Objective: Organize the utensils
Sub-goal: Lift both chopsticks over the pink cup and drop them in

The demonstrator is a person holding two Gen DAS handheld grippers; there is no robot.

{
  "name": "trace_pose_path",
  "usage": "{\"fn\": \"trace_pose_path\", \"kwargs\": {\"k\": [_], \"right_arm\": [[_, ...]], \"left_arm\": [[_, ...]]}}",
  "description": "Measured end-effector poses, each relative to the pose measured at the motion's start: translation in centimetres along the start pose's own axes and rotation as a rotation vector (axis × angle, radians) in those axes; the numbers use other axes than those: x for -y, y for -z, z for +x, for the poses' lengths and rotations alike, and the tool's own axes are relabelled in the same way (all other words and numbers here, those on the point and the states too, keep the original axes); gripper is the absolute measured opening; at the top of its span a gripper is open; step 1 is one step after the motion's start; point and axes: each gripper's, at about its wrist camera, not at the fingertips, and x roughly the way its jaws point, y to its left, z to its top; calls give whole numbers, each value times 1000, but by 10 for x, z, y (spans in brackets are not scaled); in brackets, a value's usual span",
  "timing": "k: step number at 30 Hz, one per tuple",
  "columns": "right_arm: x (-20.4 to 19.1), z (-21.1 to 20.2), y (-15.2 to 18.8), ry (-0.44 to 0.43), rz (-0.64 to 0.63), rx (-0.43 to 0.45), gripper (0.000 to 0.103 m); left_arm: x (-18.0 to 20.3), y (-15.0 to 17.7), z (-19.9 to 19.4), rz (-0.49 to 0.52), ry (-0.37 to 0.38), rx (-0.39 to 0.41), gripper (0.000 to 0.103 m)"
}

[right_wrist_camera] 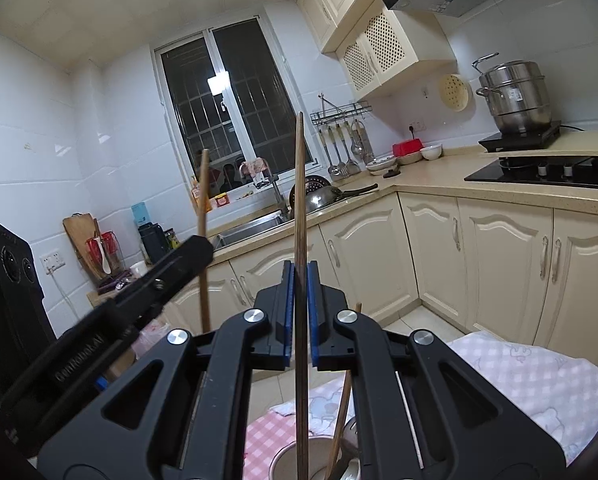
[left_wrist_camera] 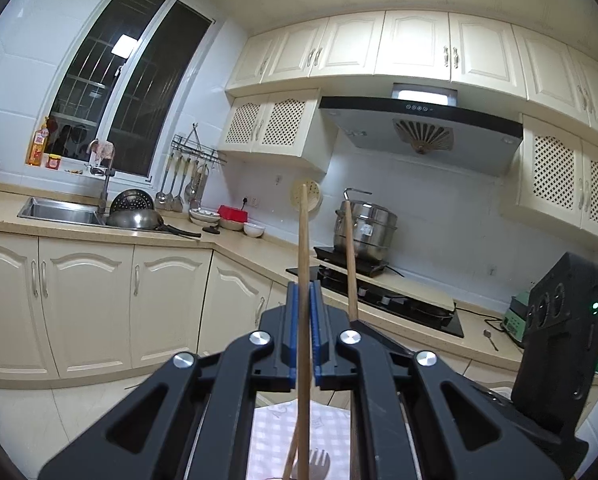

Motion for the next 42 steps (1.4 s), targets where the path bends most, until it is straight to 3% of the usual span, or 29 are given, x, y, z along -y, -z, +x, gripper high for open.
{"fn": "trace_pose_path", "kwargs": {"k": [8, 20, 22, 24, 27, 28, 30, 35, 42], "right_arm": [[8, 21, 19, 20, 9, -25, 7], [10, 21, 40, 42, 1, -83, 7], [11, 19, 42, 47, -1, -94, 8], [12, 19, 42, 52, 3, -108, 8], [18, 7, 40, 88, 27, -108, 35], [21, 2, 38, 105, 41, -100, 53], [30, -12, 34, 116, 70, -76, 79], [33, -35, 25, 143, 64, -64, 94], [39, -56, 16, 180, 66, -85, 96]], "left_arm": [[-18, 21, 22, -25, -27, -23, 5], [-26, 54, 33, -20, -29, -63, 6], [-27, 57, 30, -14, -34, -74, 10], [-29, 59, 25, -14, -37, -82, 29], [-32, 55, 14, -13, -56, -76, 50], [-33, 53, 9, -20, -57, -70, 55], [-36, 46, -2, -34, -69, -59, 84], [-27, 32, -22, 11, -100, -64, 94], [-10, 18, -45, 47, -121, -74, 95]]}}
